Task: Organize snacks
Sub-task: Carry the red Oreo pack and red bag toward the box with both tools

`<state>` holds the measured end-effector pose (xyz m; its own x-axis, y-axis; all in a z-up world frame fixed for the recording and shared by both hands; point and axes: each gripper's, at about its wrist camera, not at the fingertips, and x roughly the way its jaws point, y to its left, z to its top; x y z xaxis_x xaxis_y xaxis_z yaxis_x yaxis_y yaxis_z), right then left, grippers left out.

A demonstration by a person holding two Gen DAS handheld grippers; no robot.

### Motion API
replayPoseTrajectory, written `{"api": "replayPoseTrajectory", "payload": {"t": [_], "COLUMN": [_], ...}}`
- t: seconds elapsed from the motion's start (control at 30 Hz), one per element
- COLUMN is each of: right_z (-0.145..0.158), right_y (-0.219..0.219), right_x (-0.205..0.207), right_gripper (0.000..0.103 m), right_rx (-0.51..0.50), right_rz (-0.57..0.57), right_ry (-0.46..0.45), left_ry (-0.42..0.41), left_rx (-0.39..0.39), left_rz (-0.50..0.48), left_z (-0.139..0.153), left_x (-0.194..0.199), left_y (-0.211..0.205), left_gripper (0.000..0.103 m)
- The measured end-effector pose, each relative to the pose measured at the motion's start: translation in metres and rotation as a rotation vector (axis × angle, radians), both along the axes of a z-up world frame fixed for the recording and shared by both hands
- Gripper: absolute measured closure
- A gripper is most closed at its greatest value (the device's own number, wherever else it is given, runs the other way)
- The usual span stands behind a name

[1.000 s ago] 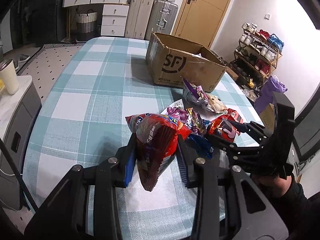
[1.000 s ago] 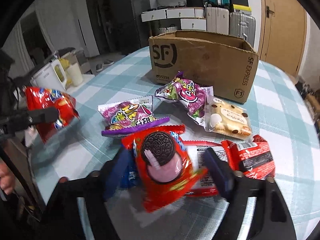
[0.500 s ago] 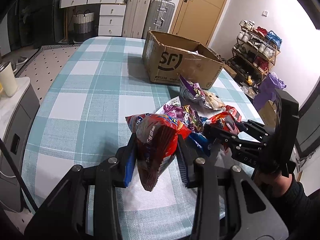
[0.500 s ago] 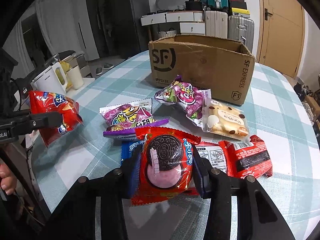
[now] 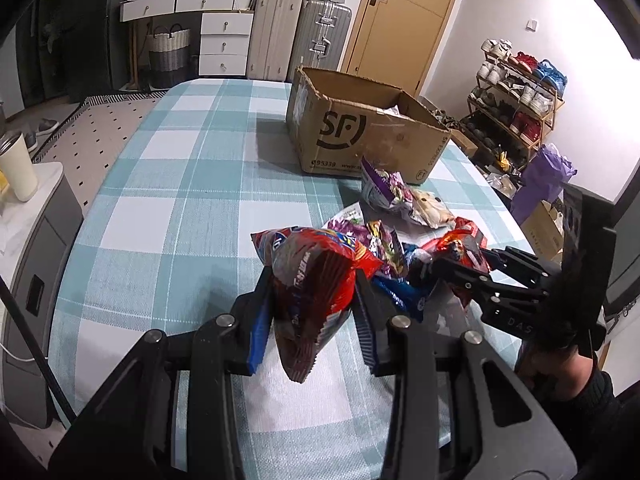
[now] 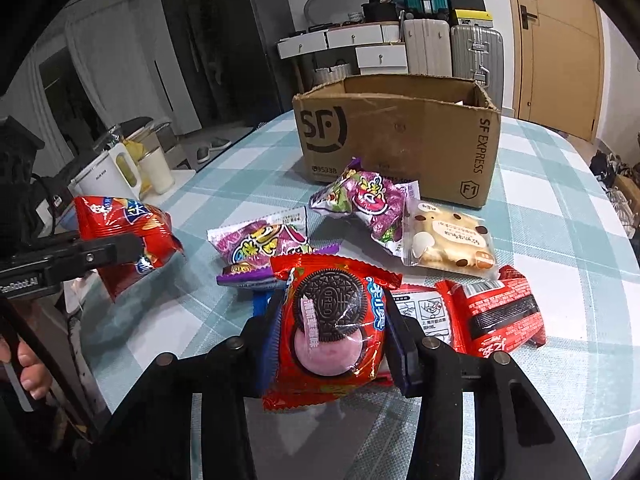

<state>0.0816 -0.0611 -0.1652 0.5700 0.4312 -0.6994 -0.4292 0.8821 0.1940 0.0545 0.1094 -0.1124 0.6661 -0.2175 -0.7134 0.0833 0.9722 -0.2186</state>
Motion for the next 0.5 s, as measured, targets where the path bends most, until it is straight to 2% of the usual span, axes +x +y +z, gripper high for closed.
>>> {"api": "replayPoseTrajectory", "payload": {"t": [0.3, 0.5], "right_z": [0.031, 0.056], "right_y": [-0.021, -0.033], "right_x": [0.005, 0.01], "right_gripper": [0.058, 0.058], "right_rx": [0.077, 0.114], "right_rz": [-0.051, -0.077], "right_ry": [-0.023, -0.054], "left_ry": [-0.048, -0.073], "left_rx": [0.014, 0.03], "left_rz": [-0.015, -0.06], "left_z": [0.02, 0.039], "left_x": [0.014, 0.038], "left_y": [-0.005, -0.016], "left_gripper": [0.07, 0.07]}}
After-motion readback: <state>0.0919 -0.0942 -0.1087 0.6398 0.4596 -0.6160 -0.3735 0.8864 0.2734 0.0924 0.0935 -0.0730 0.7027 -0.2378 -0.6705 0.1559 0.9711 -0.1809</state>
